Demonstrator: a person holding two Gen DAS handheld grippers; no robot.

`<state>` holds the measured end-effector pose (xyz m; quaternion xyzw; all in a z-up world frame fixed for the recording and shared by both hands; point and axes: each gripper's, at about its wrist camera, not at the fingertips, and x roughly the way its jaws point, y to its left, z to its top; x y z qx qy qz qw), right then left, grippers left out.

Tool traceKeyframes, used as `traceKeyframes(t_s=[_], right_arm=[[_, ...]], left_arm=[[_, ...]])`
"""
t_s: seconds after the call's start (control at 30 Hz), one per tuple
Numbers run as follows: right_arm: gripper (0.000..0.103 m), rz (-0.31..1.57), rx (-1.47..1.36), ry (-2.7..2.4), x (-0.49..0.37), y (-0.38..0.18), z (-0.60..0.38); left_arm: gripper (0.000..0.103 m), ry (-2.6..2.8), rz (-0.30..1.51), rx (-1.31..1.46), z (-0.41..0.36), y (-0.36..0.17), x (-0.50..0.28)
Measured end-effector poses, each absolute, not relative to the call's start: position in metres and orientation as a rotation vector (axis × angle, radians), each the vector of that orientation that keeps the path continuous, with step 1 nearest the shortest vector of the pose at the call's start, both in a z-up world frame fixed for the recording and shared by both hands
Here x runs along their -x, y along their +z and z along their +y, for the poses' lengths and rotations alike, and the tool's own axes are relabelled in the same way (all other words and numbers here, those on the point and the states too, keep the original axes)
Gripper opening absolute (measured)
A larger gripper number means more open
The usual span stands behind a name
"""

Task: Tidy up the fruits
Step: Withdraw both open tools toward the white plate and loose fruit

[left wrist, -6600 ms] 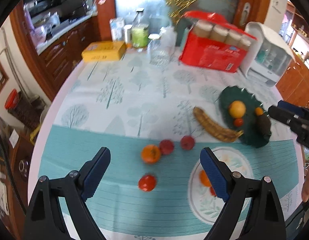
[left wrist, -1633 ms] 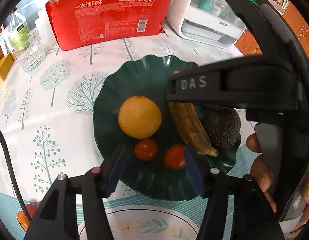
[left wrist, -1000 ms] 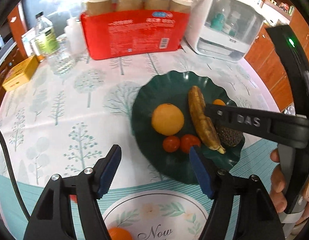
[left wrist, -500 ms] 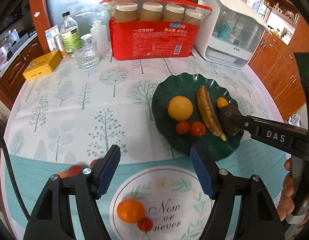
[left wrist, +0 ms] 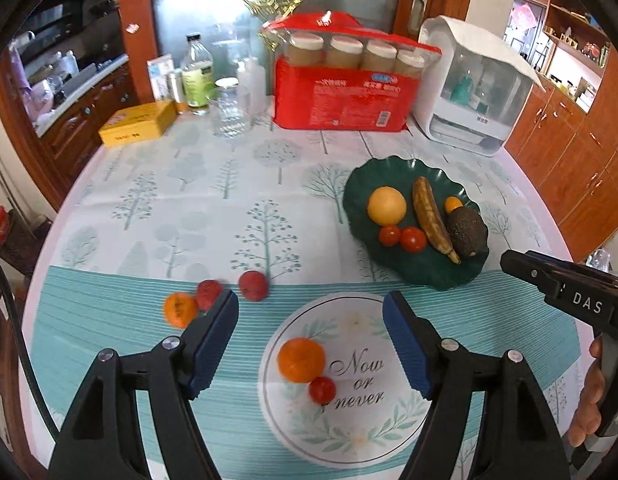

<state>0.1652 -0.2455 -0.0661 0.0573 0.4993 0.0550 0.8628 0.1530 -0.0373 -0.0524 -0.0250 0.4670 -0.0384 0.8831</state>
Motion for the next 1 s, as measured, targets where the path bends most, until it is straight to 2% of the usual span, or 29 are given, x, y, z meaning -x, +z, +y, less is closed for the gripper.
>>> traceKeyframes(t_s=[0.5, 0.77, 1.0], right_arm=[[0.043, 0.966, -0.06, 0.248, -0.132, -0.037, -0.198], [0.044, 0.941, 0.009, 0.319, -0.121, -0.031, -0.163], [0.046, 0.959, 0.064, 0.357, -0.121, -0.048, -0.139]], left_arm=[[0.075, -0.032, 0.873, 0.05, -0.002, -0.027, -0.11], [0.076, 0.007, 0.91, 0.085, 0.031, -0.025, -0.108], [0.076, 0.044, 0.941, 0.102, 0.064, -0.037, -0.112]])
